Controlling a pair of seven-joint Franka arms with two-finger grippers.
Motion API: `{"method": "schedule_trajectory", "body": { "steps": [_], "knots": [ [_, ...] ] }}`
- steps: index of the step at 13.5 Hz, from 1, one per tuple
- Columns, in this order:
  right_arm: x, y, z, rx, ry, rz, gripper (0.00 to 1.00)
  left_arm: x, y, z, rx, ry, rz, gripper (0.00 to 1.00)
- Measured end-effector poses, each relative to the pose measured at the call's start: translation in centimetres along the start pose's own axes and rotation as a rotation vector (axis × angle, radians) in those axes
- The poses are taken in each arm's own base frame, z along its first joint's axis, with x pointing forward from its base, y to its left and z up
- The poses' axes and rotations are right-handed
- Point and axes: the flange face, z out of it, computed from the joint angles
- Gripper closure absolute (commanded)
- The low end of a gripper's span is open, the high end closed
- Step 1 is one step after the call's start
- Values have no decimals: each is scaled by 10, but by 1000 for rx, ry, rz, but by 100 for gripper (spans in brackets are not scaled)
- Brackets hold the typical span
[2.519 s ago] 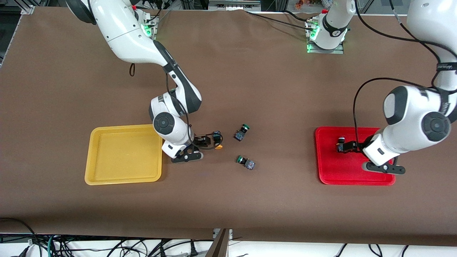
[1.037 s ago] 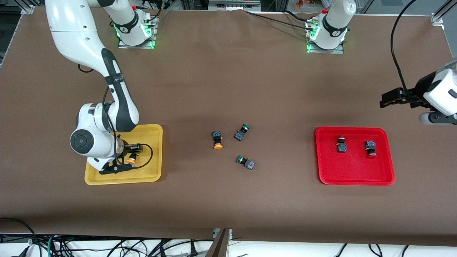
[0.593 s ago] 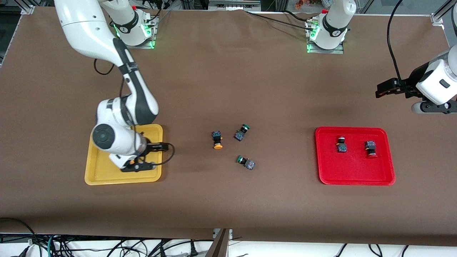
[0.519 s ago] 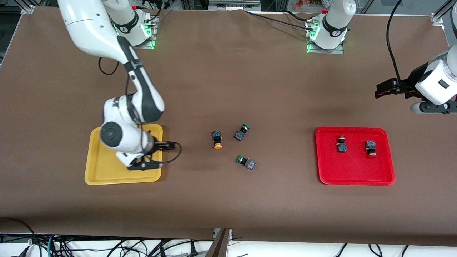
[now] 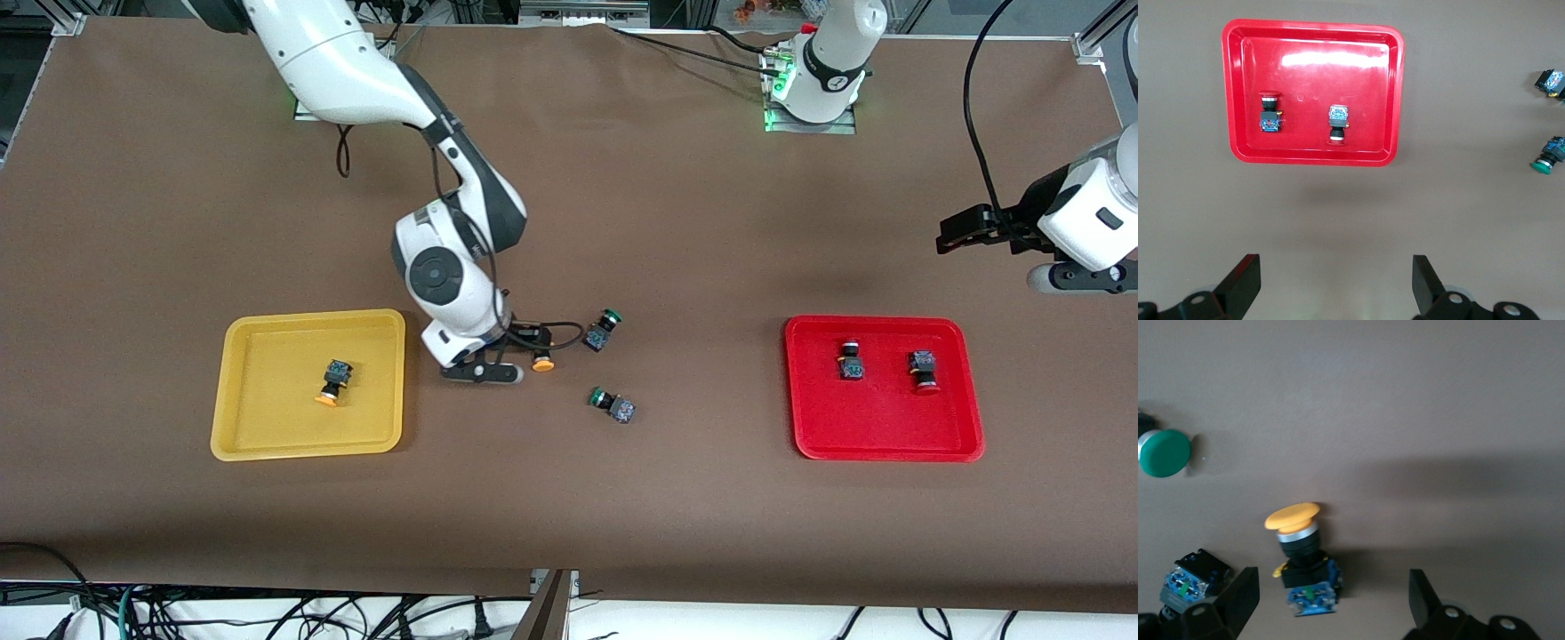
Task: Place red and yellow buttons in trays
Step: 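Grasp the second yellow-capped button with the right gripper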
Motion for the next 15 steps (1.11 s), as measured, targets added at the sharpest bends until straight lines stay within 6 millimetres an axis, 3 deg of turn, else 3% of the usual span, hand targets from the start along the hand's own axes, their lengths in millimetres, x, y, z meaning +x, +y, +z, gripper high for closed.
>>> {"method": "schedule_trajectory", "body": {
  "steps": [1,2,4,7,12,15],
  "knots": [
    [-6,-7,12,8,13,14,6,1,0,1,0,-2,0,0],
    [-13,-14,23,16,26,25,19,3,1,3,1,-4,1,0],
    [-27,-26,40,23,37,30,56,6,2,2,1,1,3,0],
    [-32,-31,45,17,42,12,100,7,2,-1,0,7,1,0],
    [-23,-22,41,-2,58,-2,100,9,2,1,1,3,-1,0],
    [13,24,19,-110,46,-100,100,10,2,-1,0,9,-1,0]
  ]
}}
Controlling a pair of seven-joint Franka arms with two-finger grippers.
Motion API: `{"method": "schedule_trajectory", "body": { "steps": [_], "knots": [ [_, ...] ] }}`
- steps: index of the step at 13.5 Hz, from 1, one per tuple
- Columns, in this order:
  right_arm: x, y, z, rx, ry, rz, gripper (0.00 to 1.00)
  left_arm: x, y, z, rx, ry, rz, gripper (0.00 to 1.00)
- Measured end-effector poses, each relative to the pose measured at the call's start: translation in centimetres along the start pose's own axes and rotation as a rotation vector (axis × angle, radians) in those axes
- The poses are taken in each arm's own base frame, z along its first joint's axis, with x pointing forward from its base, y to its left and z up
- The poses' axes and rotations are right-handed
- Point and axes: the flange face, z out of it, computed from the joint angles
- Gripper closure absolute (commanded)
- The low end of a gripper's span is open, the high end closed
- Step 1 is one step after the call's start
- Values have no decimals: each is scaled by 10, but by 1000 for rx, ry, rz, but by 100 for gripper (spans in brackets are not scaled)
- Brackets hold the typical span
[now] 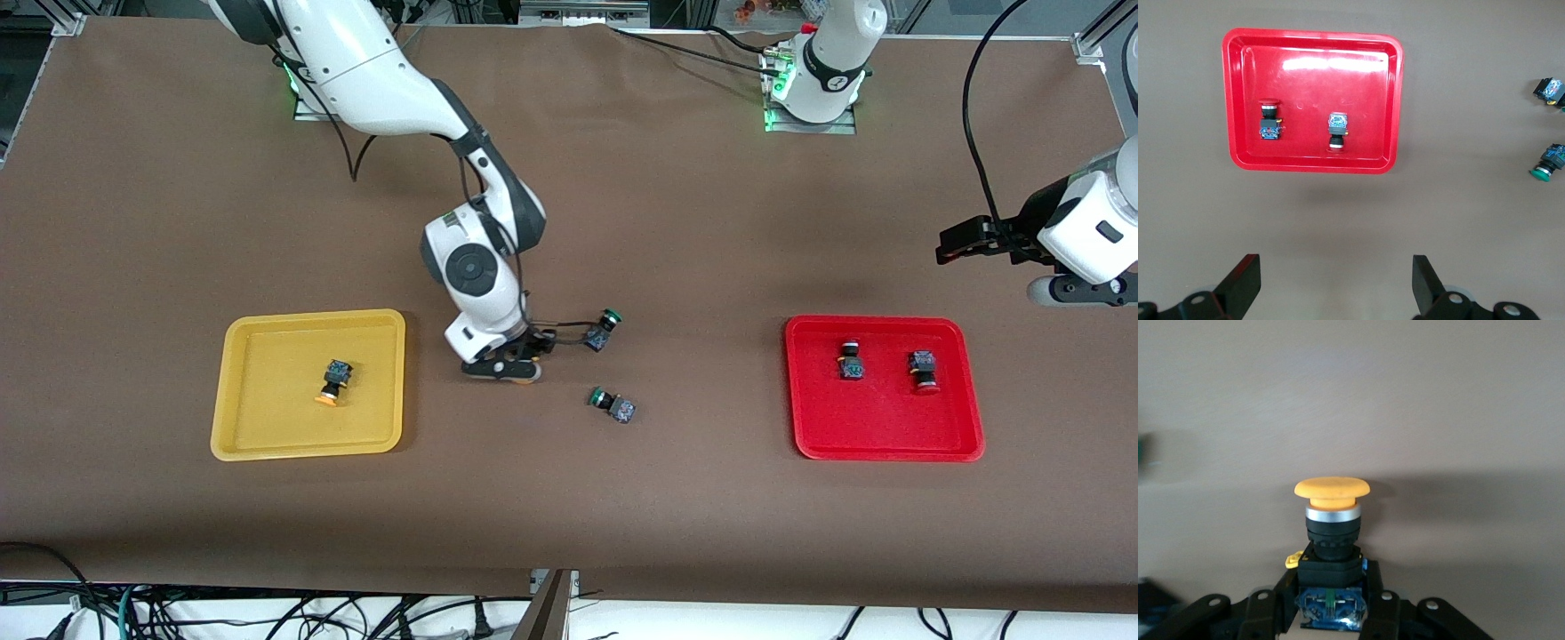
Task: Place red and yellow buttons in trays
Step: 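Carry the yellow button into the yellow tray and release it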
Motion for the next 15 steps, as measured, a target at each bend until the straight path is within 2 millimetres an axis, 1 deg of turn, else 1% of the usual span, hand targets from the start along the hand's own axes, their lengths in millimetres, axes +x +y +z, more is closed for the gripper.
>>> {"method": "schedule_trajectory", "body": {
  "steps": [1,2,4,5,6,7,8,9,11,12,14,15],
  "knots": [
    [14,24,-13,-40,-10,-55,100,0,0,0,0,1,1,0],
    [29,52,-31,-81,-28,-110,100,0,1,0,0,1,2,0],
    [51,109,-62,-145,-77,-214,100,1,3,0,1,0,5,0],
    [58,132,-69,-165,-97,-250,100,1,3,0,1,0,6,0],
    [60,151,-68,-180,-118,-266,95,1,4,1,1,0,6,0],
    [57,163,-60,-190,-141,-271,89,1,4,1,1,-1,6,0],
    [53,169,-51,-197,-162,-271,69,1,4,1,1,-1,6,0],
    [49,173,-44,-201,-178,-268,1,1,4,1,1,-1,7,0],
    [48,182,-40,-206,-189,-255,0,1,4,1,1,-1,7,0],
    [51,190,-40,-206,-189,-240,0,1,4,1,1,-1,7,0],
    [59,213,-45,-179,-186,-189,0,1,4,1,1,-1,7,0],
    [64,222,-52,-171,-177,-170,0,1,4,1,1,0,7,0]
  ]
}}
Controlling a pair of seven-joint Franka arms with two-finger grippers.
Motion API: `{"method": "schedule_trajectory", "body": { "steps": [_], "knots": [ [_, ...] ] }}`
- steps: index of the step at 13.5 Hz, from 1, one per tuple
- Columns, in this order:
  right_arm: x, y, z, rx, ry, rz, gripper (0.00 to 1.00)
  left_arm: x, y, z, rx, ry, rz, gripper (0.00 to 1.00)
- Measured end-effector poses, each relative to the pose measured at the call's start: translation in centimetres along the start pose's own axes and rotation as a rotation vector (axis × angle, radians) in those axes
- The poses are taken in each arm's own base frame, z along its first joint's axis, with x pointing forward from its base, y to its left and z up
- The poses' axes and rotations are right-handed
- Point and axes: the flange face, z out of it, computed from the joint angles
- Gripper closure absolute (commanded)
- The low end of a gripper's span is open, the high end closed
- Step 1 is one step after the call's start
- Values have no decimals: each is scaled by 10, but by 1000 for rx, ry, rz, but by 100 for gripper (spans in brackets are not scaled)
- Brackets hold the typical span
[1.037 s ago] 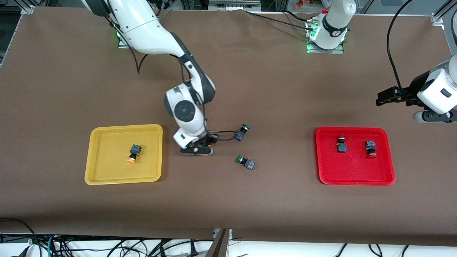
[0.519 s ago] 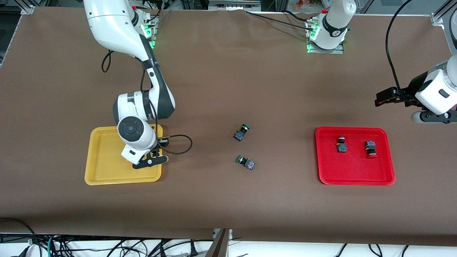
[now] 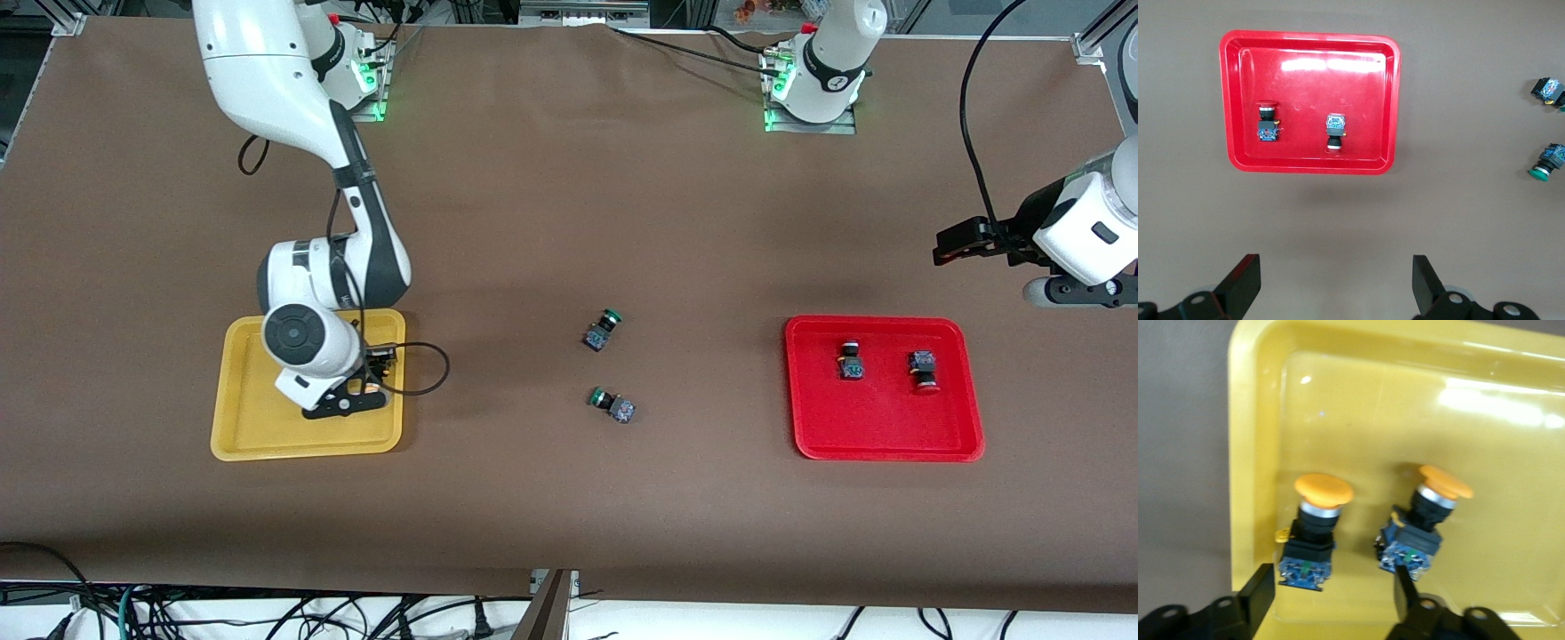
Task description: Place red and yellow buttons in trays
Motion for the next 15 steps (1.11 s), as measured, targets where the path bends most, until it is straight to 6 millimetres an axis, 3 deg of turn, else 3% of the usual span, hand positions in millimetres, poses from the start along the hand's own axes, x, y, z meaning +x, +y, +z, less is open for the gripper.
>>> {"method": "schedule_trajectory", "body": {
  "steps": [2,4,7,9,13,15],
  "knots": [
    [7,24,-32,-1,39,34,0,0,0,0,0,0,0,0],
    [4,34,-80,18,52,46,0,0,0,0,0,0,0,0],
    [-19,39,-155,77,62,40,0,1,0,0,0,0,0,0],
    [-32,46,-193,109,101,41,0,2,0,-2,0,6,0,0],
    [-72,69,-240,182,137,55,0,2,-1,-4,-1,10,-2,0],
    [-97,79,-248,218,130,58,0,3,-1,-3,-1,9,-2,0]
  ]
}}
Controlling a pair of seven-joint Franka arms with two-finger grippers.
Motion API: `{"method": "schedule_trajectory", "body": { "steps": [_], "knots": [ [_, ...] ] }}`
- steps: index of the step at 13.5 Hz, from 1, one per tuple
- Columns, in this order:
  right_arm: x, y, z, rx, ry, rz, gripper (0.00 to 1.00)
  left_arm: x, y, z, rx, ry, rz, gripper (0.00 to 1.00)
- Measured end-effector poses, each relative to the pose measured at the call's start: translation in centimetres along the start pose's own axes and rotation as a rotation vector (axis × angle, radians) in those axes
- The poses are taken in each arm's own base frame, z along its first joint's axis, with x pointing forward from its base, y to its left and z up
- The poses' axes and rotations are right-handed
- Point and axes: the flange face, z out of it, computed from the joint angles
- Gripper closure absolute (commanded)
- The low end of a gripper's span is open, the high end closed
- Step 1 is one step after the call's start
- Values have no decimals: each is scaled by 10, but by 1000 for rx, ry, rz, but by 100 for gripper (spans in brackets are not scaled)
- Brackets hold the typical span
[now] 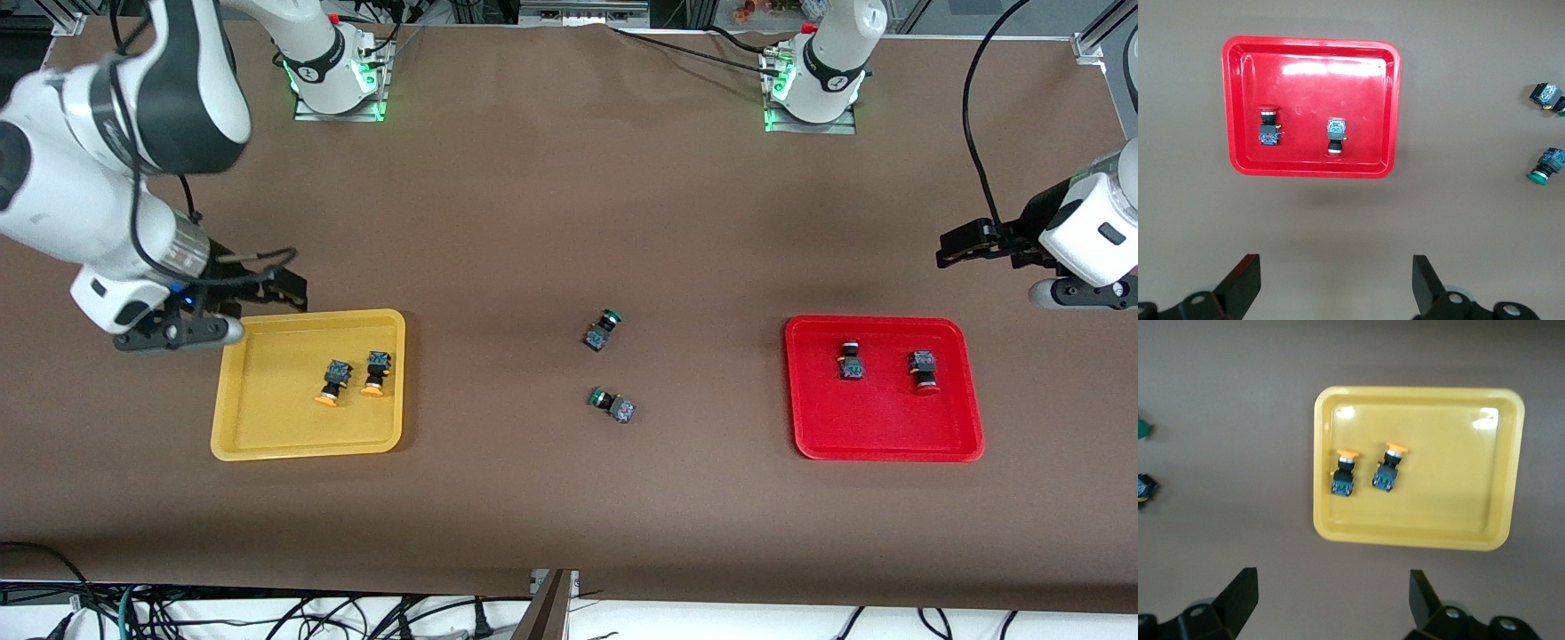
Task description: Place red and yellow buttons in trays
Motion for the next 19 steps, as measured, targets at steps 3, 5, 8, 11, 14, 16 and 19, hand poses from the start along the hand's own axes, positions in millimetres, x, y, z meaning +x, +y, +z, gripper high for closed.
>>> {"method": "schedule_trajectory", "body": {
  "steps": [3,5,8,11,14,16,19],
  "knots": [
    [-16,8,-8,-11,-24,-6,0,1,-1,1,0,-1,-16,0],
    [-26,21,-20,-27,-53,-5,0,1,-1,1,0,-1,-19,0],
    [-47,48,-57,-34,-50,11,0,1,-1,1,0,-2,-21,0],
    [-61,47,-77,-67,-42,-8,0,2,-2,3,0,-5,-23,0],
    [-62,35,-74,-80,-47,-34,0,3,-3,4,0,-6,-24,0],
    [-62,36,-74,-80,-46,-32,0,3,-3,4,0,-6,-24,0],
    [-60,39,-78,-80,-36,-26,0,3,-3,4,0,-6,-25,0]
  ]
}}
